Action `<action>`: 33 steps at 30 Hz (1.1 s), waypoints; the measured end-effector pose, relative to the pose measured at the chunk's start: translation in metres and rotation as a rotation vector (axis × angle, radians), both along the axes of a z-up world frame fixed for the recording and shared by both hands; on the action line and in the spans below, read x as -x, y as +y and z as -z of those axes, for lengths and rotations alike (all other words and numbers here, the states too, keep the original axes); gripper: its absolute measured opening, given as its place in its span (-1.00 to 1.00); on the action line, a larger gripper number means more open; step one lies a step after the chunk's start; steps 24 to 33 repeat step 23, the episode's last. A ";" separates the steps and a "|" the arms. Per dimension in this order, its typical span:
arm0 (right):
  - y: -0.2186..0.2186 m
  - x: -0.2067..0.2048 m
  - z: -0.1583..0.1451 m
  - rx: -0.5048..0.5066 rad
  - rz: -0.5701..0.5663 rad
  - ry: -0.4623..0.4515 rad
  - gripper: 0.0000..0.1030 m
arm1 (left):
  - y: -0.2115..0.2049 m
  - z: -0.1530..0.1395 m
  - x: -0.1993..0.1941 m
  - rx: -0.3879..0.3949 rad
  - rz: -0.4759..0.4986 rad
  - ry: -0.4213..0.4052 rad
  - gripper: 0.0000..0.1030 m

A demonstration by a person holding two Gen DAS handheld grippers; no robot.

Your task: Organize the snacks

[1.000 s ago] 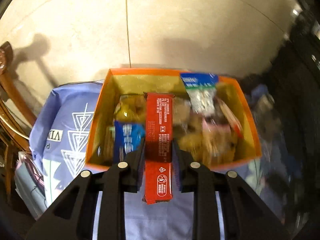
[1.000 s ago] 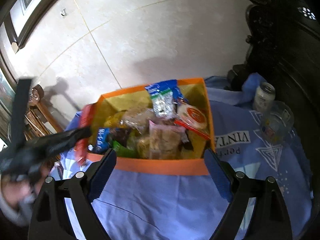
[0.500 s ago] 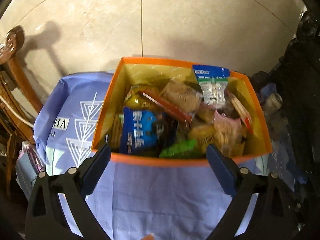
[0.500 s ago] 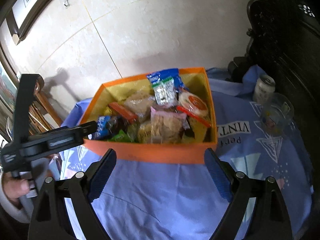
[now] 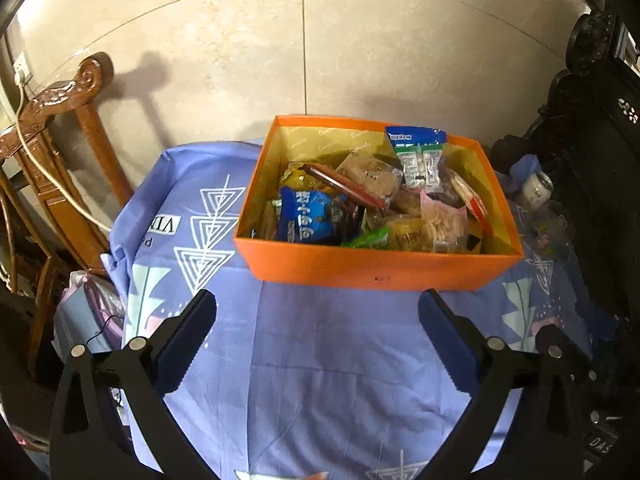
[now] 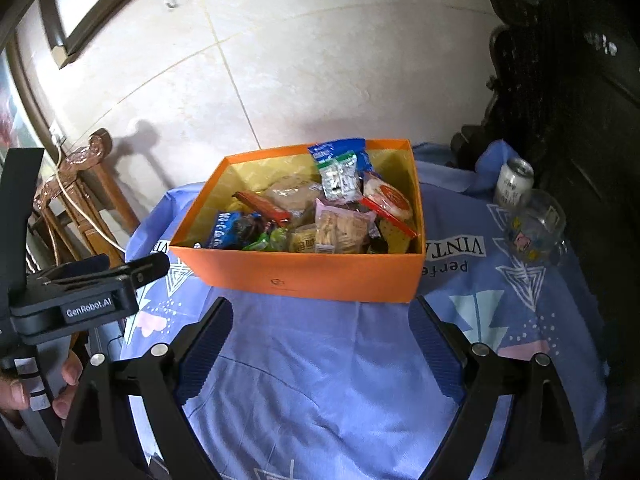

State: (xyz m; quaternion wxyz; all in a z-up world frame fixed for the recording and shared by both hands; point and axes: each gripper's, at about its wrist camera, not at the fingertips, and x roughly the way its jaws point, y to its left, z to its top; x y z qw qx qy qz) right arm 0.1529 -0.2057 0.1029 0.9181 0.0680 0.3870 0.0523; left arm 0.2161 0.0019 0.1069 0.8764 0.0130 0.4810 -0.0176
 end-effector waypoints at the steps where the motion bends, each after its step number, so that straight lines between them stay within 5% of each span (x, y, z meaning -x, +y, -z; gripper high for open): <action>1: 0.002 0.003 -0.003 0.005 -0.004 -0.008 0.75 | 0.001 -0.001 0.004 -0.003 -0.002 0.004 0.92; 7: 0.009 0.018 -0.014 0.029 -0.012 -0.037 0.75 | 0.007 -0.009 0.022 0.040 0.002 0.014 0.92; 15: 0.012 0.026 -0.018 0.037 -0.012 -0.044 0.75 | 0.010 -0.032 0.044 0.021 -0.002 -0.092 0.92; 20: 0.013 0.028 -0.018 0.038 -0.010 -0.042 0.75 | 0.014 -0.026 0.043 0.039 -0.013 -0.016 0.92; 33: 0.012 0.029 -0.017 0.047 -0.002 -0.043 0.77 | 0.014 -0.023 0.048 0.033 -0.001 -0.021 0.92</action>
